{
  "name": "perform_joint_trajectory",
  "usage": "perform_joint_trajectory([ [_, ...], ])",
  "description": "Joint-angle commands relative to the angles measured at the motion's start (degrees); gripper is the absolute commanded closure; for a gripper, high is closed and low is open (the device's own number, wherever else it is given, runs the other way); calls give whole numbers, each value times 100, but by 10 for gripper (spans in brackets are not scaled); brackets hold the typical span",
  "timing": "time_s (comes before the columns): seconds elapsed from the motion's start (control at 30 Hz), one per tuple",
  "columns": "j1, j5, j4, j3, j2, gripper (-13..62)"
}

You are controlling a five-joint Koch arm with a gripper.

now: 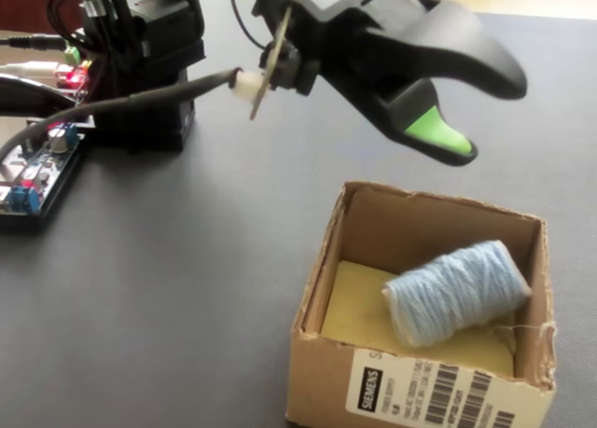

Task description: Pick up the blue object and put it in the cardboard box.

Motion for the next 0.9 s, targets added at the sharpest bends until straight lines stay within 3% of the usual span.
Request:
perform_joint_trajectory([
  [0.0, -334, 202, -141, -53, 404, 169],
  [0.53, -2804, 756, -105, 1819, 1925, 153],
  [0.87, -3366, 606, -97, 2856, 2558, 148],
])
